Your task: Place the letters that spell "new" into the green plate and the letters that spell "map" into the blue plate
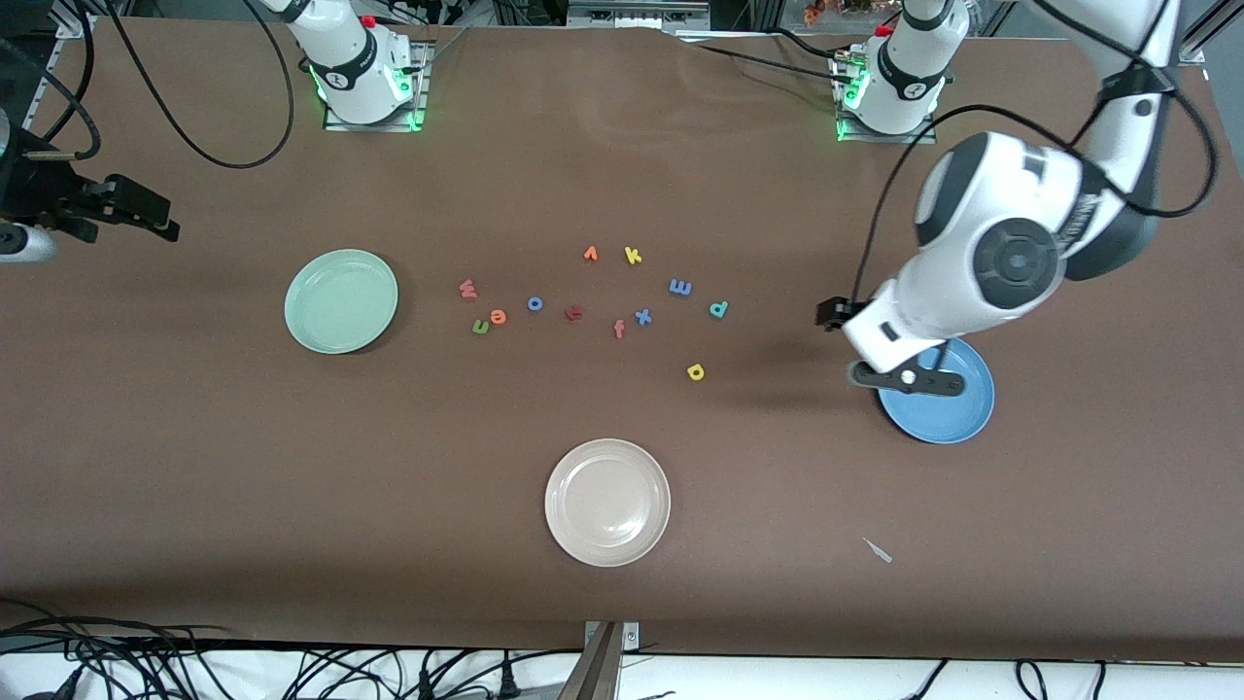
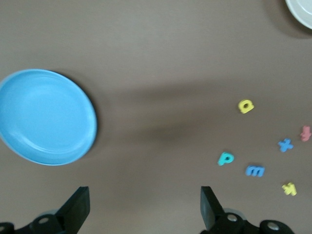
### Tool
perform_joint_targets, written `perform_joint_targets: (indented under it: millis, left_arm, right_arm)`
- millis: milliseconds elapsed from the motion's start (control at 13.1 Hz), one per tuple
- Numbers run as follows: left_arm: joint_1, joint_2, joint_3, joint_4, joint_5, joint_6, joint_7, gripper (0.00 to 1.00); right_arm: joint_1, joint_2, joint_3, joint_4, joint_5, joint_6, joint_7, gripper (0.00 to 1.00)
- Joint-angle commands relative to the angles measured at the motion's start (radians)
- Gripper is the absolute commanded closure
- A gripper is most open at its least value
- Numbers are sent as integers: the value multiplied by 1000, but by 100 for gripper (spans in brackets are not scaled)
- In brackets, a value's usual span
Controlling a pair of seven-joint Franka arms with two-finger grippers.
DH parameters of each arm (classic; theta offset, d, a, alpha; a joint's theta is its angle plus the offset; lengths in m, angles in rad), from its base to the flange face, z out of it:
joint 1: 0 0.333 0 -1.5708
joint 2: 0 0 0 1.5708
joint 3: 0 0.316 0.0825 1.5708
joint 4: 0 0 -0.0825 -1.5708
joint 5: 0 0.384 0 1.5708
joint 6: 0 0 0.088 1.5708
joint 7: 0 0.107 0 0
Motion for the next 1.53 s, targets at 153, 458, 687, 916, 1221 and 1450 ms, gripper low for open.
perform_joint_targets:
  millis: [153, 458, 687, 916, 1221, 1450]
  left_arm:
    - [-120, 15, 12, -119, -27, 224, -201, 0]
    - [-218, 142, 12, -113, -25, 401, -422, 0]
    - [-255, 225, 12, -110, -22, 528, -542, 0]
    - [-268, 309, 12, -53, -17, 555, -597, 0]
    - [-271, 389, 15, -4, -14, 555, -633, 0]
    - [-272, 424, 15, 42, -14, 542, -636, 4]
  right_arm:
    - [-3, 11, 11, -11, -23, -64, 4, 0]
    - [-18, 83, -2, 30, 0, -69, -20, 0]
    - [-13, 191, 1, 75, 3, -35, 1, 6]
    - [23, 271, 12, 35, 3, 78, 154, 10]
    - [146, 269, 37, -226, 0, 456, 488, 2]
    - [298, 314, 37, -300, -14, 641, 815, 2]
